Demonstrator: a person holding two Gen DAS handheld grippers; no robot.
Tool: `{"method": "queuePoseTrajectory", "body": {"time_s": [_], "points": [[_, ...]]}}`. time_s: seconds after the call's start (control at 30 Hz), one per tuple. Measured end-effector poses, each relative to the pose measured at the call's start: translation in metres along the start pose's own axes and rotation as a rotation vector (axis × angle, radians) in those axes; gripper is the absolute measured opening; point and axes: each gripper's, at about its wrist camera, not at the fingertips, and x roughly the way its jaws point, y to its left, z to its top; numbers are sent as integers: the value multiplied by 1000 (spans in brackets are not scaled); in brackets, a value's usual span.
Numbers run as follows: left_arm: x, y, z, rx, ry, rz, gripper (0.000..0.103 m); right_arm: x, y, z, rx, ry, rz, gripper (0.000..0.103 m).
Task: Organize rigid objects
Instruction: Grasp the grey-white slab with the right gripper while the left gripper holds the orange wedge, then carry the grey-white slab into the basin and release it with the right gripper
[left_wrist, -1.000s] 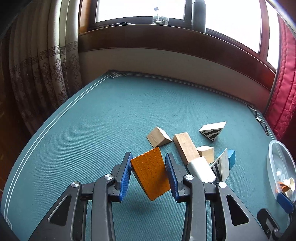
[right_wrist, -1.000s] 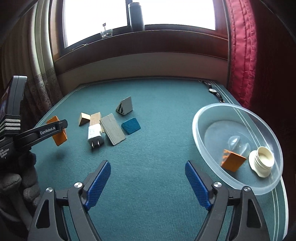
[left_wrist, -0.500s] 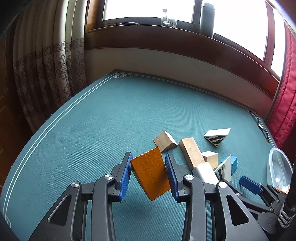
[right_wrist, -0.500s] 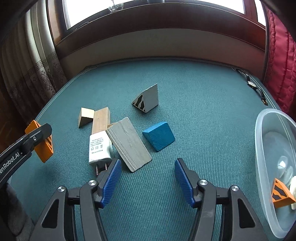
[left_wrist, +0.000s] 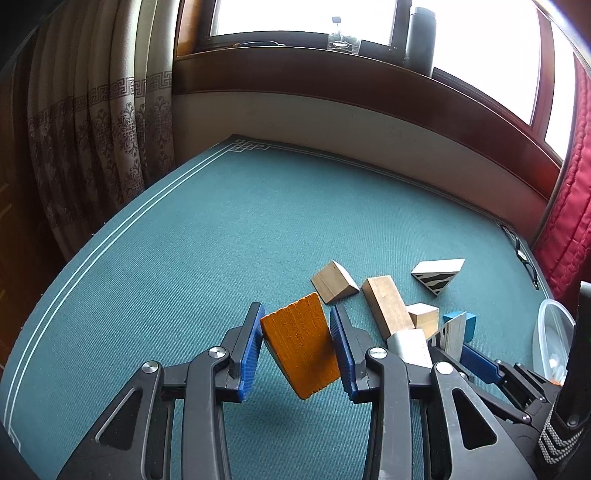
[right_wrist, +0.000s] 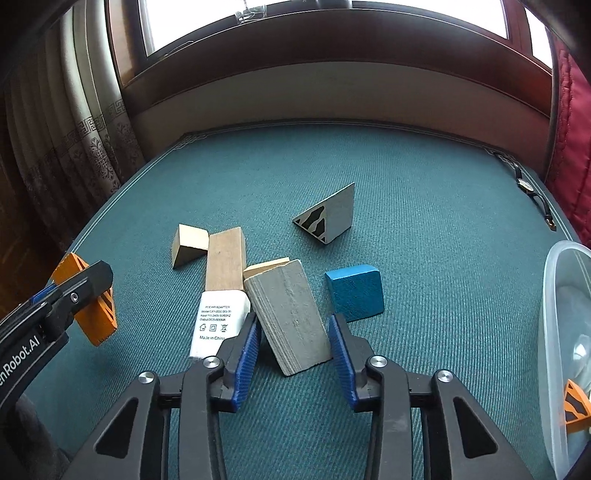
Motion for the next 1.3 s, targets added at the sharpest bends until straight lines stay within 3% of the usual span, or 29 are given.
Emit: {"method": "queuePoseTrajectory", "body": {"time_s": [0.7,1.3], "points": [[-2,-6,-2,3,-3,-18,38,-2,6,0,74,-14,-22,35],[-9,-19,-6,37,-14,-43,38,-47,-19,-23,206,-65,-14,31]]}}
